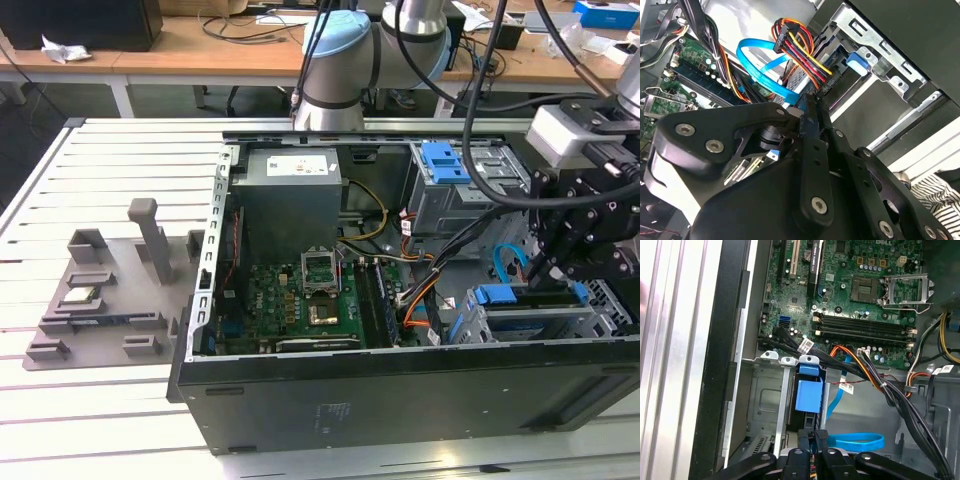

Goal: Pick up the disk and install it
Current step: 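Insert the second disk wire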

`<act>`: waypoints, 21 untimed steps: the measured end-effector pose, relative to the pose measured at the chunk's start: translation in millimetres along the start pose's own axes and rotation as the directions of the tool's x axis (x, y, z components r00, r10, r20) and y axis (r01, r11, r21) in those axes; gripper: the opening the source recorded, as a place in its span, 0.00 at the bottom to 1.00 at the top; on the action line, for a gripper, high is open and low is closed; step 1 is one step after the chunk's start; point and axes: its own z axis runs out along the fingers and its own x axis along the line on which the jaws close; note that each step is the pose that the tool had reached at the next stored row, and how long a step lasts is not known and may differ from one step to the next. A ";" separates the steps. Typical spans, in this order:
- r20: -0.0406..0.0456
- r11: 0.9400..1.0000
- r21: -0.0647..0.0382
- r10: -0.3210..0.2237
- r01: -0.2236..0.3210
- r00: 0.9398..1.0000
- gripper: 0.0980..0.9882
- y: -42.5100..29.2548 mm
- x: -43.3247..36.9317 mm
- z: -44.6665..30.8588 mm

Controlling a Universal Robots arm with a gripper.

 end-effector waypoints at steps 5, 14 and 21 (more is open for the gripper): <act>0.000 1.000 0.000 0.000 0.000 1.000 0.07 -2.5 0.5 0.0; 0.001 1.000 0.000 0.000 0.000 1.000 0.07 -3.3 0.7 1.9; 0.001 1.000 0.000 0.000 0.000 1.000 0.07 -3.4 1.2 4.4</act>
